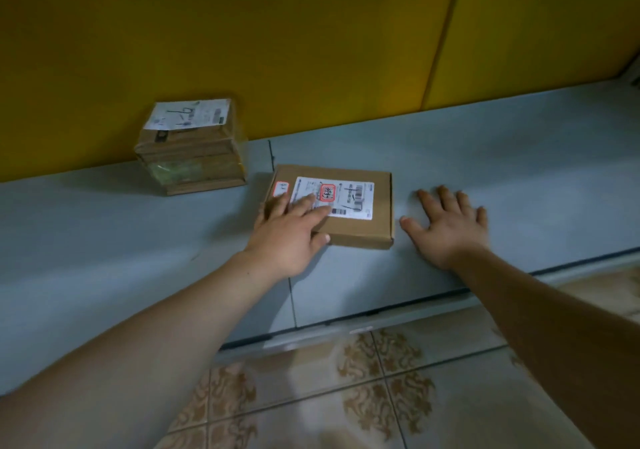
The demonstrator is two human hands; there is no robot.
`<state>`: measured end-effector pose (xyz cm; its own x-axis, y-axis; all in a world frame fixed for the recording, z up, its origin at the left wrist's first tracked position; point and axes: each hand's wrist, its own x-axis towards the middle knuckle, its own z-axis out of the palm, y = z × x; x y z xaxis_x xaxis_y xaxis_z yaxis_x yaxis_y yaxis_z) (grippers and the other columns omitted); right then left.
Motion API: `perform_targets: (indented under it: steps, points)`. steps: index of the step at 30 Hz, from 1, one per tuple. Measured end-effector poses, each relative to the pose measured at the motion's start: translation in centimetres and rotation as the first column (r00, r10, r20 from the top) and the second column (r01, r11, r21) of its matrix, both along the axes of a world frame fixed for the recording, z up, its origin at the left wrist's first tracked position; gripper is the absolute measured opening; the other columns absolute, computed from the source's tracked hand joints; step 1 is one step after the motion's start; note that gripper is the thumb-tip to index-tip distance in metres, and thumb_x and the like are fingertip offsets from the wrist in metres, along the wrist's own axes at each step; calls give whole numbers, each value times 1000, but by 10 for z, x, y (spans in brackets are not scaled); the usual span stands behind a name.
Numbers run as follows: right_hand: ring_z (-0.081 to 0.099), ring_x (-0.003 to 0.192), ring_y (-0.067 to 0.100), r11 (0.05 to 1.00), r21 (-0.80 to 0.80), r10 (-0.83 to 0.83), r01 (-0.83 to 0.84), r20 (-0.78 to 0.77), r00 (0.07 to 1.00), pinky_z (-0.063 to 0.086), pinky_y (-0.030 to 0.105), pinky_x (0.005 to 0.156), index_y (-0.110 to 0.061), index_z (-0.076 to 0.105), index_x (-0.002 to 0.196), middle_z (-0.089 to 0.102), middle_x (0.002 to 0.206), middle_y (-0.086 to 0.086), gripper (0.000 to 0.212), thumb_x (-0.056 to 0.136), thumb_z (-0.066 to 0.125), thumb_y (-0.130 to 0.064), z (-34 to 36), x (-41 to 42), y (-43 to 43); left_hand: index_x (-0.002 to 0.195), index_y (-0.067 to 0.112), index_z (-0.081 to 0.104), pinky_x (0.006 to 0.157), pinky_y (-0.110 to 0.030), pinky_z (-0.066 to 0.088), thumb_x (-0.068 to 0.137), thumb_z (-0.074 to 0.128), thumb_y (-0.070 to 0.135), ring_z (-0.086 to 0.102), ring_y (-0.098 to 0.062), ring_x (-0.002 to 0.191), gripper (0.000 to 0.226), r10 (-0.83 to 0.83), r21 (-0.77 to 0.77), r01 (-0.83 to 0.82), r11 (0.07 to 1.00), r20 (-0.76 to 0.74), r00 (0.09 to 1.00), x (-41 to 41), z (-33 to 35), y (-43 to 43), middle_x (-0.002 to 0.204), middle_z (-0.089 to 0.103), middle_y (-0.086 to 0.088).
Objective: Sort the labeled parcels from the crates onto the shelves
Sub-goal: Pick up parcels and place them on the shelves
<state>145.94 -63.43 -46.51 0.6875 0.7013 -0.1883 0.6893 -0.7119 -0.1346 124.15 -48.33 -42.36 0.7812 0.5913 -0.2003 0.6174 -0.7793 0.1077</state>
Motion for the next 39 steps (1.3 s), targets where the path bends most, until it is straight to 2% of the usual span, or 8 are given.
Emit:
perform_targets:
  steps: [5, 10, 15, 21, 25, 29, 35, 39]
  points:
    - [-8, 152, 28, 998, 41, -53, 54, -19, 998, -4, 49, 122, -39, 6, 156, -3, 167, 0, 71, 94, 23, -69, -3, 1, -1, 152, 44, 9, 113, -54, 11, 101, 29, 51, 5, -29, 146, 55, 63, 73, -61, 995, -21, 998, 40, -7, 26, 163, 3, 5]
    - [-11, 152, 31, 1000, 11, -26, 26, -7, 1000, -6, 50, 121, -44, 0, 155, -7, 166, 2, 78, 88, 19, -79, -2, 1, -2, 151, 28, 25, 113, -43, 18, 100, 42, 39, 14, -28, 145, 54, 67, 126, -85, 988, 140, 988, 69, -17, 58, 159, 20, -6]
    - [-12, 151, 30, 1000, 9, -24, 24, -20, 1000, -7, 50, 121, -45, -1, 154, -7, 166, 1, 78, 87, 20, -80, -3, 1, -1, 154, 30, 18, 118, -40, 7, 102, 39, 36, 2, -31, 148, 56, 40, 125, -62, 990, 176, 984, 88, -35, 77, 162, 8, -11]
    - [-11, 152, 30, 999, 31, -23, 24, -29, 999, -6, 50, 121, -47, 2, 154, -4, 166, 0, 79, 86, 21, -82, -4, 1, -2, 154, 32, 17, 117, -41, 7, 102, 38, 38, 0, -29, 148, 56, 91, 133, -115, 984, 180, 979, 106, -34, 90, 163, 6, -8]
    - [-11, 152, 30, 999, 29, -24, 25, -39, 999, -7, 50, 121, -48, 2, 153, -4, 166, 0, 78, 86, 22, -81, -2, 0, -2, 154, 33, 13, 119, -49, 8, 100, 42, 41, -3, -29, 149, 62, 121, 81, -134, 988, 152, 981, 109, -28, 93, 163, 3, -7]
    - [-9, 152, 30, 998, 38, -39, 40, -40, 998, -6, 50, 121, -47, 7, 154, -1, 166, 1, 76, 87, 27, -78, 0, -1, -2, 154, 32, 11, 118, -53, 9, 95, 50, 47, 0, -28, 149, 72, 114, 4, -117, 993, 168, 979, 93, -16, 82, 163, 3, -4]
    - [3, 152, 31, 999, 18, -45, 45, -26, 999, 3, 48, 122, -44, 19, 153, 8, 166, 3, 71, 90, 33, -73, 8, -7, -5, 153, 30, 22, 118, -44, 16, 94, 52, 48, 11, -24, 149, 69, 59, -76, -51, 996, 106, 993, 25, 15, 54, 162, 13, -3]
    - [16, 148, 31, 994, -103, -41, 31, -93, 995, 15, 47, 119, -33, 24, 154, 17, 163, 6, 73, 91, 38, -68, 33, -37, -13, 152, 24, 27, 118, -37, 17, 94, 56, 44, 17, -25, 147, 68, 40, -133, -33, 991, 46, 998, -27, 33, 36, 161, 19, -8]
